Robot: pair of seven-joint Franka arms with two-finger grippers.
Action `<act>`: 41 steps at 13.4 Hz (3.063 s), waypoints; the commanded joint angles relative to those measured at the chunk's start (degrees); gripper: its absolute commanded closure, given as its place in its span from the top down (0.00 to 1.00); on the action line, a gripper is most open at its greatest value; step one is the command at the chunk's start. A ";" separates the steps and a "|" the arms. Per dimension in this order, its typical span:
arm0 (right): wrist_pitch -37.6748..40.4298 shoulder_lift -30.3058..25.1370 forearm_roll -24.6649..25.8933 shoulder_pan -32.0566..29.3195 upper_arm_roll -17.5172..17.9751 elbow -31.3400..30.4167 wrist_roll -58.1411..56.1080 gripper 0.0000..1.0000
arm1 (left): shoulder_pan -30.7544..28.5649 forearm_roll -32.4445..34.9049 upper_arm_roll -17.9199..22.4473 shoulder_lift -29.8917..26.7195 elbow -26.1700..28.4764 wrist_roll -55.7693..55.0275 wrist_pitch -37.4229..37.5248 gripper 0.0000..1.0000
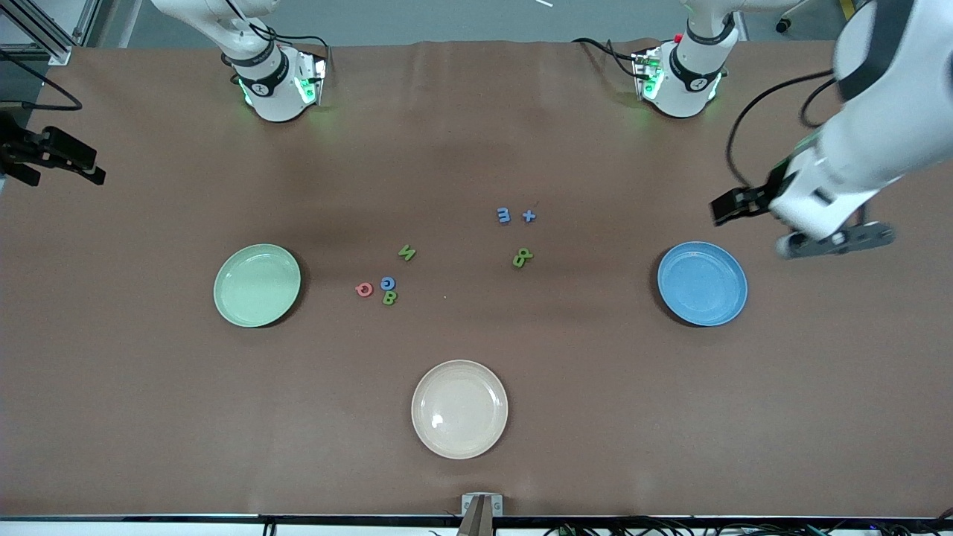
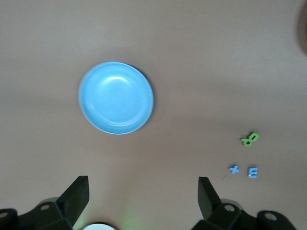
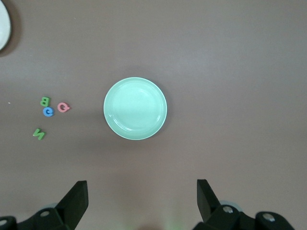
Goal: Sort upper and lower case letters into plates
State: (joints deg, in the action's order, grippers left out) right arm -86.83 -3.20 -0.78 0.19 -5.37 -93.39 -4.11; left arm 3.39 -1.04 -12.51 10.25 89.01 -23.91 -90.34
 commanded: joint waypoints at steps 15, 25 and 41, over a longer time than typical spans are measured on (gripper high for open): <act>-32.40 15.51 -4.58 14.02 0.54 -15.40 41.43 1.00 | 21.30 5.69 -0.85 19.54 10.92 -28.03 -39.55 1.00; -56.86 24.90 -4.58 25.82 0.54 -25.26 61.05 1.00 | 24.82 8.60 -0.93 24.29 16.63 -26.28 -47.73 0.93; -59.42 32.56 -3.88 28.46 0.45 -22.71 66.33 1.00 | 26.40 10.62 -1.11 25.79 19.36 -25.92 -51.34 0.62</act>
State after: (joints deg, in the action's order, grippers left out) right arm -145.68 28.35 -4.99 27.43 -4.46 -116.88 59.87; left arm 29.61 8.63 -13.69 36.34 107.60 -50.23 -140.49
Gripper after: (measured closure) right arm 0.000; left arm 0.339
